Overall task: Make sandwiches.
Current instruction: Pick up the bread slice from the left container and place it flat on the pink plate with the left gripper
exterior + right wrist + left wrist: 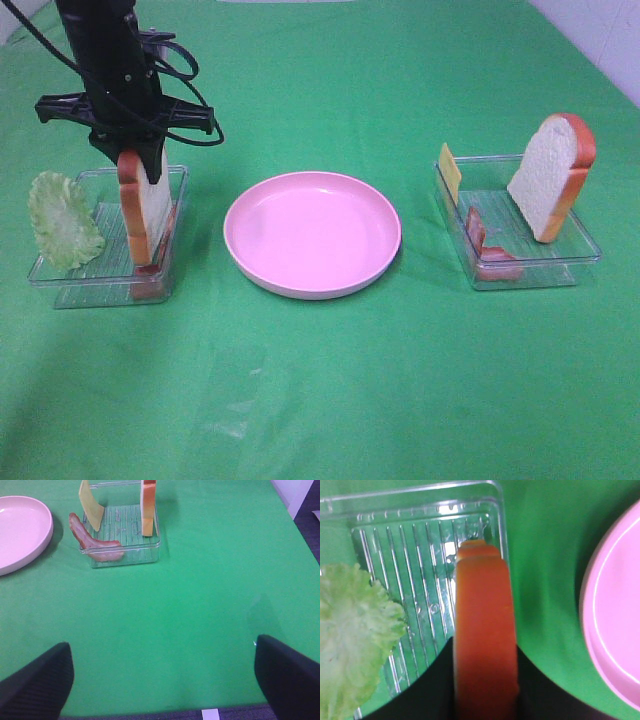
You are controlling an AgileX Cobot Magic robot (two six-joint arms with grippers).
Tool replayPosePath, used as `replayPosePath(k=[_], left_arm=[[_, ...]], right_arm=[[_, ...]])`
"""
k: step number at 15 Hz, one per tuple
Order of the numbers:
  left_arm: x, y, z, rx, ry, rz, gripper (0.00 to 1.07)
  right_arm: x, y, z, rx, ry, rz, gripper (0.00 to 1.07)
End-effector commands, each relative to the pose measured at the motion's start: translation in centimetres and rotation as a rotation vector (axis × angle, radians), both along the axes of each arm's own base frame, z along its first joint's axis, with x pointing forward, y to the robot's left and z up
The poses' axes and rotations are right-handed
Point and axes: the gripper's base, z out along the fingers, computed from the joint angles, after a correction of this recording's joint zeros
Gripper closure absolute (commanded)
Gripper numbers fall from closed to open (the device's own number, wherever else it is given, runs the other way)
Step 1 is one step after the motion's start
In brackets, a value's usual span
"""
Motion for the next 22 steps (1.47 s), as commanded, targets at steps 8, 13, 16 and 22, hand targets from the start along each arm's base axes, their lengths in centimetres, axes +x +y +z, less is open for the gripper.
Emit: replayPosePath(k=[8,13,16,22], left_arm=[[-1.4,0.3,8.6,-0.036,-0.127,0.002,0.99],[-1.0,-0.7,12.7,-0.186,-0.259,0.001,0.99],[-0.5,-2.8,11.8,-0.37,-0.248,-0.018,0.99],[-0.5,-10.0,7.5,-0.539,-0.208,-0.111,0.99]], right_arm=[[-0.3,-0.1,-0.2,-0.003,-0.02,-0.014,0.11],[-0.3,-0.1,-0.2,-0.003,-0.02,-0.014,0.11],[-0.3,-0.1,-0.2,-0.003,-0.02,-0.014,0.11],[-0.3,0.0,-0.2,0.005,-0.021,-0.009,0.11]])
